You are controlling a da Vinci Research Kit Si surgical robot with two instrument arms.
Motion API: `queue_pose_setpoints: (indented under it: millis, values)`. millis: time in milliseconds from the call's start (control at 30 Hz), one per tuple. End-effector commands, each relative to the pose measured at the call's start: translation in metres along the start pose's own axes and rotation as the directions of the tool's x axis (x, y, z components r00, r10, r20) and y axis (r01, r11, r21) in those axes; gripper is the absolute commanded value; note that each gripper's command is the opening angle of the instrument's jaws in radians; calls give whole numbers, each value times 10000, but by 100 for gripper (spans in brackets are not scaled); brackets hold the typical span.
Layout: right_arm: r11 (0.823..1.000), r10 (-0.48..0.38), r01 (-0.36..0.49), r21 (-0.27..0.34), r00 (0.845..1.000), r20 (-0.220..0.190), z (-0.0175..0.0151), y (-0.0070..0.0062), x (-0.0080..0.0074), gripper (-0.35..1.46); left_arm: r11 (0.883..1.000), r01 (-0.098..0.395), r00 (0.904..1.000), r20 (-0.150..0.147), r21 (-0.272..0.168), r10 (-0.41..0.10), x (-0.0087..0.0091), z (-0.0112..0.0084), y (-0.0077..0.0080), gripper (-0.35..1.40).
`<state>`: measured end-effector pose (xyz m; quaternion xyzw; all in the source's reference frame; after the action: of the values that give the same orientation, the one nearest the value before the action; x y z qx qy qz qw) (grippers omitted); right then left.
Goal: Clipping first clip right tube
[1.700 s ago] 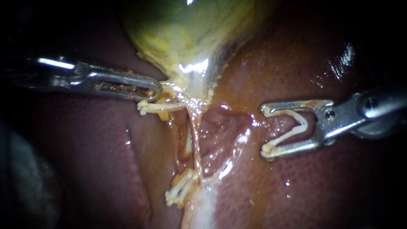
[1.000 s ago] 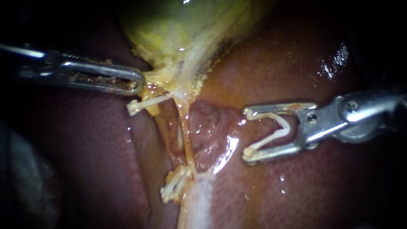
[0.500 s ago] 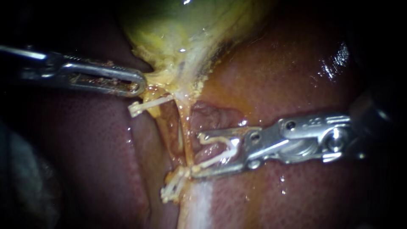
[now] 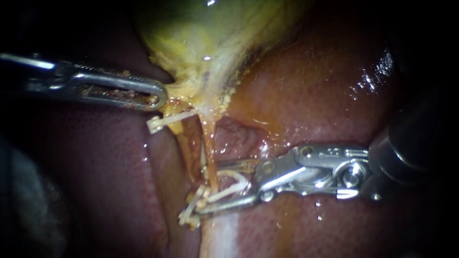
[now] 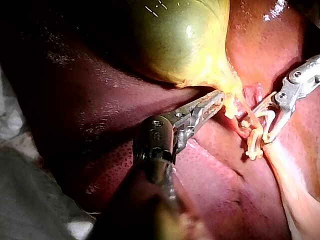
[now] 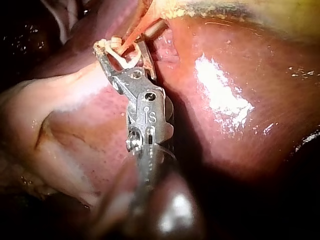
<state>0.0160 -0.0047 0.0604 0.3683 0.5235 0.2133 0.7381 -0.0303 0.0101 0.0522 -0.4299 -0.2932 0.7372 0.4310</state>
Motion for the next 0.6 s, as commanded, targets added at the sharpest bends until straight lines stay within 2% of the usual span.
queue_pose_setpoints:
  millis: [33,133,200,367,467,600]
  values:
    - [10000,61,-60,71,9999,-115,0,-3,2,48,10000,0,10000,0,1,0,0,0,0,-35]
    - [9992,204,-187,347,9987,-476,1,-14,7,48,10000,-1,10000,1,0,1,0,0,0,-35]
    - [9978,273,-238,613,9980,-566,2,-23,10,48,10000,-1,10000,1,0,1,0,0,0,-35]
    - [9922,436,-399,1184,9986,-289,2,-41,17,42,10000,-2,10000,2,-2,2,0,-1,0,-35]
    - [9911,392,-359,1280,9990,-235,3,-45,18,41,10000,-2,10000,2,-2,2,0,-1,0,-35]
    - [9909,512,-477,1256,9984,-242,2,-43,20,31,10000,-2,10000,2,-3,2,0,-1,0,-35]
